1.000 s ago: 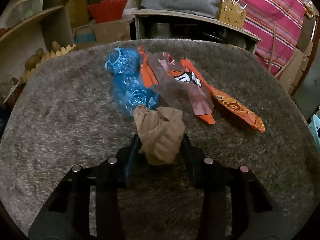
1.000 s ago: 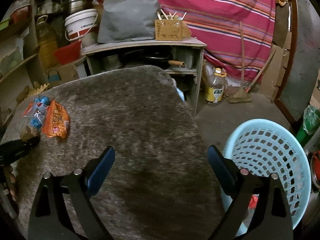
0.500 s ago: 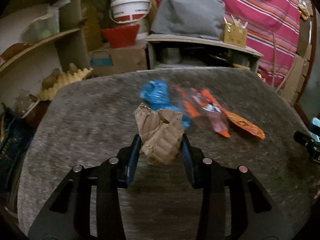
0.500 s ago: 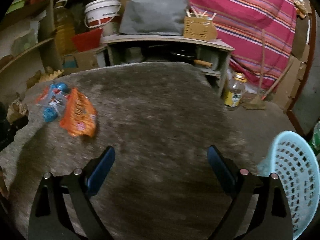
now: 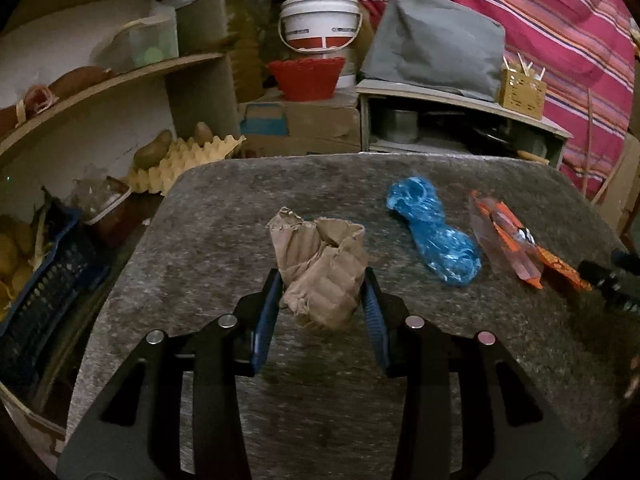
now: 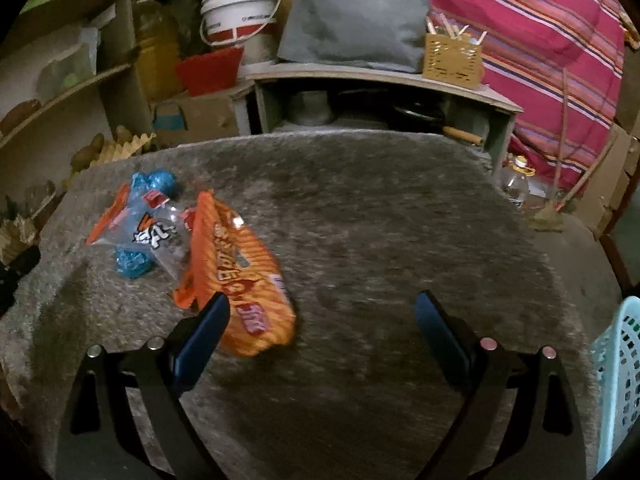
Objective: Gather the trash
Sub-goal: 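Grasp the orange snack bag with the right tool, then carry the paper bag over the basket and open the left tool while the right tool carries the orange bag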
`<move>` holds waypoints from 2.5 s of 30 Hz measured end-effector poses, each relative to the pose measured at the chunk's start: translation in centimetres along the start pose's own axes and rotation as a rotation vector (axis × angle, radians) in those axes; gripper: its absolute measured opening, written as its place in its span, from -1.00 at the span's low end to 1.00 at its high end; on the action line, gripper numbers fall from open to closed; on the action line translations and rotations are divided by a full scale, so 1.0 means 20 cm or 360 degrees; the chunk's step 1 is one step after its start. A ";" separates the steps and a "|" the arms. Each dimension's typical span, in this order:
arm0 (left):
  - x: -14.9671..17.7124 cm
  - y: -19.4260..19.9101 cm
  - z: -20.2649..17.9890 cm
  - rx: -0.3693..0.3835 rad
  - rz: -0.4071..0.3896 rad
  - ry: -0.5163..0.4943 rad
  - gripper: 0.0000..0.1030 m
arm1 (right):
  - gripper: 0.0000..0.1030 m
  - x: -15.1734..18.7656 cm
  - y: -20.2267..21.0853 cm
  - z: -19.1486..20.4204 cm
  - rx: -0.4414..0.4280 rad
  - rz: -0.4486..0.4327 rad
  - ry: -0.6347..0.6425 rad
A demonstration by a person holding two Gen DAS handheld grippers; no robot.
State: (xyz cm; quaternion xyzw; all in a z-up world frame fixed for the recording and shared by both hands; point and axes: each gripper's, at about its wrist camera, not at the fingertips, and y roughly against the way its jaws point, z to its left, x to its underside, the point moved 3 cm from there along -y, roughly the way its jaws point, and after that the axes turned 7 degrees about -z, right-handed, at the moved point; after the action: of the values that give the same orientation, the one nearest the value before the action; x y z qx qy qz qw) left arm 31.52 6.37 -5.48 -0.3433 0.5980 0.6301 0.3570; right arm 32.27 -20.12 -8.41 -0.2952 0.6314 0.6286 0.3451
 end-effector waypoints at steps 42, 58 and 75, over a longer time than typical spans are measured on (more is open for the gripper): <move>-0.06 0.24 -0.70 0.0255 -0.0129 -0.0179 -0.24 | -0.90 0.04 0.64 -0.84 0.0131 -0.0311 -0.0241; -0.01 0.55 -1.61 0.0676 -0.0194 -0.0379 -0.24 | -0.90 0.35 1.06 -1.62 0.0457 -0.0307 -0.0458; 0.17 0.68 -2.46 0.0974 -0.0101 -0.0529 -0.21 | -0.90 0.47 1.05 -1.86 0.0531 -0.0231 -0.0569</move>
State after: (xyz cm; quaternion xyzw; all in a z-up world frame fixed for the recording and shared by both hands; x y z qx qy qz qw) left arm 18.29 -43.05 -3.87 -0.1315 0.6819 0.4576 0.5553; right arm 7.44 -55.86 -4.76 -0.1629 0.6325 0.5315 0.5394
